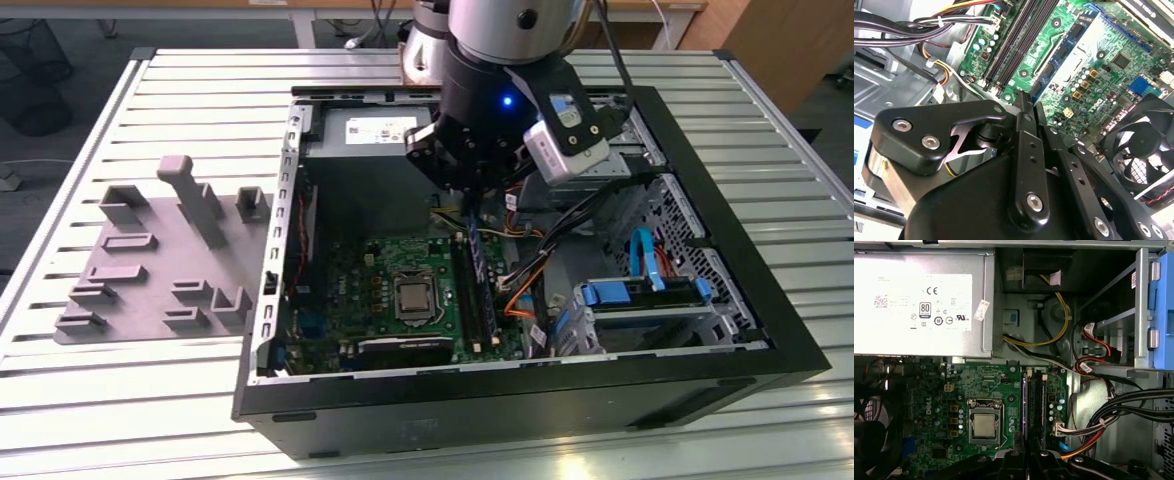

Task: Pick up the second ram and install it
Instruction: 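Insert the second ram into the second slot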

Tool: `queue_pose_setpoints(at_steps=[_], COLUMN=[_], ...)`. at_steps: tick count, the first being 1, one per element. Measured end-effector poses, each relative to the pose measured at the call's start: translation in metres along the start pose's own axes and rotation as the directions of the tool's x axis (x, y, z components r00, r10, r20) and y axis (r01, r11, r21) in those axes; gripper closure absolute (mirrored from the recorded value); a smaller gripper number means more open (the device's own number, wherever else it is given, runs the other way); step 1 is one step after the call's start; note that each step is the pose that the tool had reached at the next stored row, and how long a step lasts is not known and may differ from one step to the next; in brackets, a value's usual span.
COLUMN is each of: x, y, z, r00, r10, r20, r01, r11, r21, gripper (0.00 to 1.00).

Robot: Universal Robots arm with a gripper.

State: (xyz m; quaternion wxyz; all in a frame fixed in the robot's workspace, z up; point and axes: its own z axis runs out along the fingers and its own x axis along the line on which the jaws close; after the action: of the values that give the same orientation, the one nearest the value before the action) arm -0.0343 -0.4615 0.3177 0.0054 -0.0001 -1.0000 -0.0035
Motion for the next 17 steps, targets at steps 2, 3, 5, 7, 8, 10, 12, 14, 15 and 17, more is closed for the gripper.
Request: queue_pose_setpoints(at_steps=[2,3,5,7,8,10,12,14,15,17], x=[-0.001,-0.0012,-0.0012,-0.0013,-0.0013,-0.0014,-0.0014,-0.0015,-0.0016,-0.0016], y=[-0.0001,-0.0001,-0.0004,-0.0013,-0.0017,-0.0019,-0.002,-0.0024,-0.0029,-0.0038], z=[0.0017,0.0035,0.0071,0.0107,0.0126,0.0161,0.0198,0.0232,0.0241,0.0259], r00=[1.0,1.0,1.0,1.0,1.0,1.0,1.0,1.0,1.0,1.0], r10=[0.002,0.003,0.003,-0.001,-0.004,-0.005,-0.005,-0.003,-0.003,-0.001], r20=[-0.0038,-0.0045,-0.0047,-0.0047,-0.0049,-0.0052,-0.0051,-0.0052,-0.0053,-0.0052], r01=[-0.002,-0.003,-0.003,0.001,0.004,0.005,0.005,0.003,0.003,0.001], r11=[1.0,1.0,1.0,1.0,1.0,1.0,1.0,1.0,1.0,1.0], r21=[0.0005,0.0004,-0.0008,-0.002,-0.0022,-0.0021,-0.0023,-0.0021,-0.0019,-0.0021], gripper=[0.86,0.86,0.86,0.86,0.86,0.86,0.86,0.86,0.86,0.86])
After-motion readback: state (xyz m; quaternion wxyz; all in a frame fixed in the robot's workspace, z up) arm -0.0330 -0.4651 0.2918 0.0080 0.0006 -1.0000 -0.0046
